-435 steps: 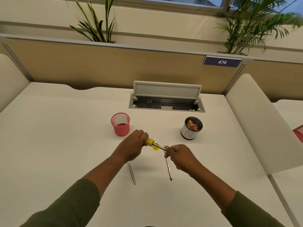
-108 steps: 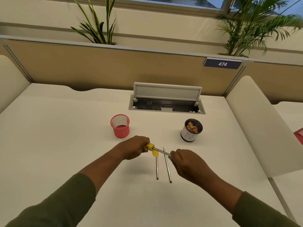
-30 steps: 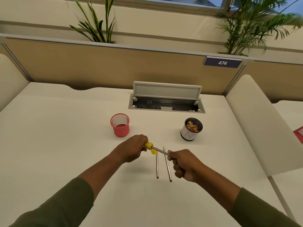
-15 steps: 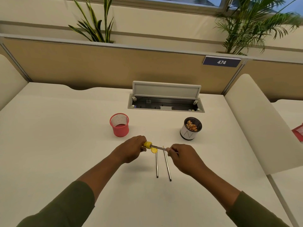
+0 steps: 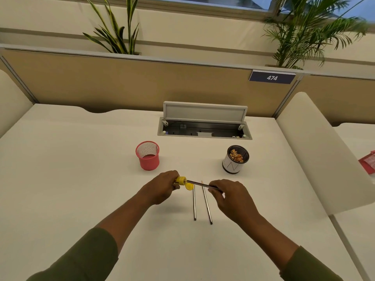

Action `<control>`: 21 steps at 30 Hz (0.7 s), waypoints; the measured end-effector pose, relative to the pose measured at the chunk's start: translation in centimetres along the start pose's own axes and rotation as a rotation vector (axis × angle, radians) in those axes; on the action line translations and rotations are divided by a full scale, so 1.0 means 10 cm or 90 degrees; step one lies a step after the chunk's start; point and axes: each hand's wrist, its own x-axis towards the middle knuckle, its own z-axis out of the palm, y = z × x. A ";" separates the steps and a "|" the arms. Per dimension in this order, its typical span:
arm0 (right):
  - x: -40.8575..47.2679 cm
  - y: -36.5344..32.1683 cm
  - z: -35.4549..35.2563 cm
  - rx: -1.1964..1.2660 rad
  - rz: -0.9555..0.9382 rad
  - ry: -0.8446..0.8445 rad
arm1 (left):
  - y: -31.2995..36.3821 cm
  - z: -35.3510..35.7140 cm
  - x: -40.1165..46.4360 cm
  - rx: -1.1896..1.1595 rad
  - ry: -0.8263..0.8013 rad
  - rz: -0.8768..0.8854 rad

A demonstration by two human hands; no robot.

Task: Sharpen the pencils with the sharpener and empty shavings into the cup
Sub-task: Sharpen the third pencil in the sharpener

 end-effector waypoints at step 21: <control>-0.36 -0.06 0.68 0.199 0.380 0.024 | -0.15 0.10 -0.33 -0.294 0.086 -0.098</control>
